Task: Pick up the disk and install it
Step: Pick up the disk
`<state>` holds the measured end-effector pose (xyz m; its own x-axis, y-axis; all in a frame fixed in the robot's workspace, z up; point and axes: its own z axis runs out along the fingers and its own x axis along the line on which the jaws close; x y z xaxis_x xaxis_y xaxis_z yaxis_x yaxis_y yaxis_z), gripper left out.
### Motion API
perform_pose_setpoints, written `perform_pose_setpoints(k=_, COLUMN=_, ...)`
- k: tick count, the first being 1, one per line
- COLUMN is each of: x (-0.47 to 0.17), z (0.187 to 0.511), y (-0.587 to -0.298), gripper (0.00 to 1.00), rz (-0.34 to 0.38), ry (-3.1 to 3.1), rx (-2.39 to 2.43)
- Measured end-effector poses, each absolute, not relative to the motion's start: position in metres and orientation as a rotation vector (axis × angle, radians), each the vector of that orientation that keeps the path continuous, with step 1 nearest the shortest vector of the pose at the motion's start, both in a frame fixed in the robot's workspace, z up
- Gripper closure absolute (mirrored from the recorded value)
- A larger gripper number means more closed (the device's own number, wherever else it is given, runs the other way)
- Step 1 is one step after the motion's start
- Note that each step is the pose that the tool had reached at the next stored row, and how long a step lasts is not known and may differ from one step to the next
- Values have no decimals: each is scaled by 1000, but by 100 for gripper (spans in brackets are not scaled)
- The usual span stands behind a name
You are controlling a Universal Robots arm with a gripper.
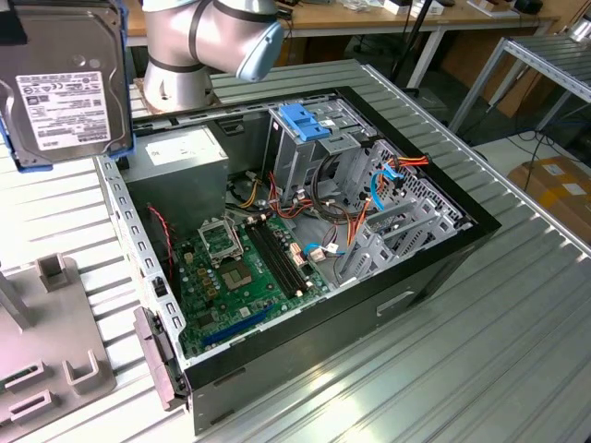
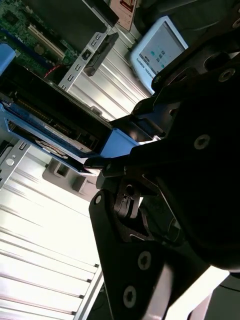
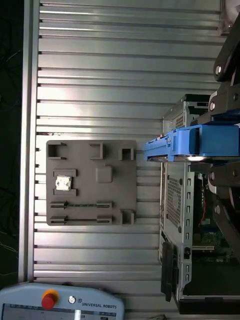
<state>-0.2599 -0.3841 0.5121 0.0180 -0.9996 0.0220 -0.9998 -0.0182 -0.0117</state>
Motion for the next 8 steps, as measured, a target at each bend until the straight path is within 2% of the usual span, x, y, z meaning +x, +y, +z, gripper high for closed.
perform_pose_setpoints(k=8, x=-214, z=512, y=-384, gripper=63, rz=37, ry=-2196, rx=2236)
